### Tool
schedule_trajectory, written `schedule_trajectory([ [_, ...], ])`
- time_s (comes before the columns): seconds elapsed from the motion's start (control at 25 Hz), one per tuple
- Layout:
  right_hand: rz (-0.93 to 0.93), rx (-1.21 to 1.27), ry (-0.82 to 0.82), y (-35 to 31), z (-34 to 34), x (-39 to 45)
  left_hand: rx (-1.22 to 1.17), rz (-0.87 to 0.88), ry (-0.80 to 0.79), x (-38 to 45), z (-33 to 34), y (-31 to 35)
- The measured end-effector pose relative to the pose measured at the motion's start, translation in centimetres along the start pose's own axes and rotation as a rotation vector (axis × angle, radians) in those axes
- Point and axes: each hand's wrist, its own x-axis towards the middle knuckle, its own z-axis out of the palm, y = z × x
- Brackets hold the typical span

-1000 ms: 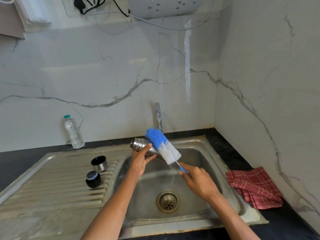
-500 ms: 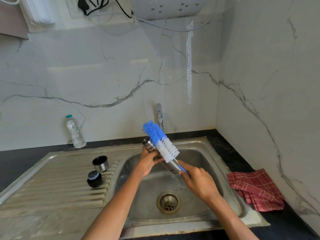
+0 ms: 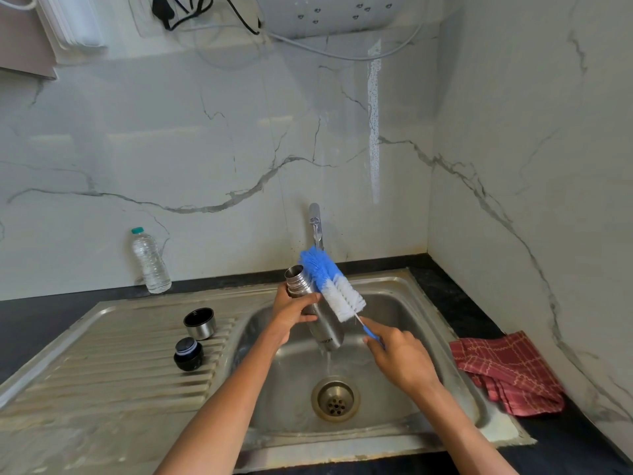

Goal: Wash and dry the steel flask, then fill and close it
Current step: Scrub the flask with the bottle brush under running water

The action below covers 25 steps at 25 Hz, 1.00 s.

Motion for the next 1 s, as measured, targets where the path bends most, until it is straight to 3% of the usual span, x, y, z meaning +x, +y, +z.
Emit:
schedule_trajectory([
  [0.2,0.100,-0.054,-0.140,0.9,0.0,0.4,-0.176,0.024,0.114,0.6,-0.7,0.2],
  [0.28,0.117,-0.042,-0.120,1.1,-0.1,0.3,-0.291,0.003,0.137,0.6,-0.8,0.2],
  [0.52,-0.052,0.103,0.010,0.0,0.2,0.1,-0.483,-0.028,-0.018,0.2,0.9,0.4],
  [0.76,0.127,-0.055,-0.086,0.7,-0.6,-0.2,-0.450,-0.076,-0.015,0.6,1.6,-0.3],
  [1.0,-0.074,0.169,0.076,-0.7,-0.7,-0.3,-0.078,0.044,-0.034,0.1,2.0,-0.5],
])
